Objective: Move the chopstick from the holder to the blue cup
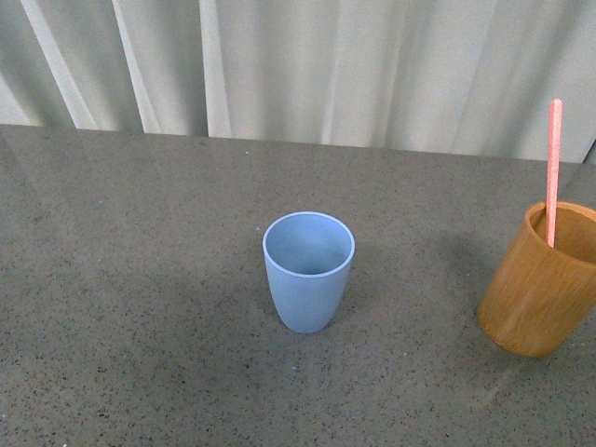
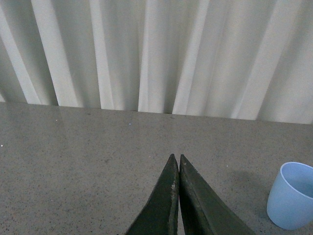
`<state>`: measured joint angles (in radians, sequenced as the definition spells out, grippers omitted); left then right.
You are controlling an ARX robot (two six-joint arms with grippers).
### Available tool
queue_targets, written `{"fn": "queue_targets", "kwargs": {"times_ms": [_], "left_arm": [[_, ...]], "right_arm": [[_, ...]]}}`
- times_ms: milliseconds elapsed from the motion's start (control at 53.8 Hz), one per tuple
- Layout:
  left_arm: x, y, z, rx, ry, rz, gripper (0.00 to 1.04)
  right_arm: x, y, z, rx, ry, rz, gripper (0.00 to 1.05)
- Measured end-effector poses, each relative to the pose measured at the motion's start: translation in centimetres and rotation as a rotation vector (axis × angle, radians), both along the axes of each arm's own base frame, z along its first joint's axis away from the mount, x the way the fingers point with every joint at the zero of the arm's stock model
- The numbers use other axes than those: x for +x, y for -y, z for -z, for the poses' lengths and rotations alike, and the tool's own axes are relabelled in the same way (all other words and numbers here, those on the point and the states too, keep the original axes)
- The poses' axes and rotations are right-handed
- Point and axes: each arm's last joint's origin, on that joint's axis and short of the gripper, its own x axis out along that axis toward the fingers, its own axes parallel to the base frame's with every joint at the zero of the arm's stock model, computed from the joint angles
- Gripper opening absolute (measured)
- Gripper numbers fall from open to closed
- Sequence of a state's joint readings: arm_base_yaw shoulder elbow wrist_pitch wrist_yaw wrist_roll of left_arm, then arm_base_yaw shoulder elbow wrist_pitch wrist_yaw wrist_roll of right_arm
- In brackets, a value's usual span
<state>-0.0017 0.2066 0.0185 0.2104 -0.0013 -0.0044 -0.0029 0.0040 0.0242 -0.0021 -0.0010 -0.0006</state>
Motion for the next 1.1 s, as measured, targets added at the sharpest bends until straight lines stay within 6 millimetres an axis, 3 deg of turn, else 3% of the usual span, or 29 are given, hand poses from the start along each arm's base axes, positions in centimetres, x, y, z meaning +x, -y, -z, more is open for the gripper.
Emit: {"fn": "queue_targets", "kwargs": {"times_ms": [502,595,707,800,930,1023,1097], "left_arm": [[-1.3,0.0,0.3,-0.001,-0.006,0.001,0.04],[-1.3,0.0,0.3,0.000,-0.006,0.001,0.18],[-1.3,0.0,0.3,0.000,-0.006,0.001,0.44],[-1.3,0.0,0.3,0.000,-0.006,0.001,0.60],[-1.3,0.0,0.3,0.000,-0.007,0.002,0.82],[-1.3,0.0,0.3,0.000,-0.006,0.002,0.99],[-1.3,0.0,0.3,0.000,-0.006,0.001,0.97]], "right_arm": [[0.0,0.0,0.0,0.000,0.000,0.000,0.95],[0.0,0.0,0.0,0.000,0.000,0.000,0.95],[0.0,0.0,0.0,0.000,0.000,0.000,0.95],[0.0,0.0,0.0,0.001,-0.003,0.002,0.95],[0.8,0.4,0.5,0.010,-0.341,0.049,0.95],[2.5,1.0,0.8,0.017,-0.400,0.009,0.95],[4.3,1.5,0.9,0.013,-0.375,-0.018,0.95]]}}
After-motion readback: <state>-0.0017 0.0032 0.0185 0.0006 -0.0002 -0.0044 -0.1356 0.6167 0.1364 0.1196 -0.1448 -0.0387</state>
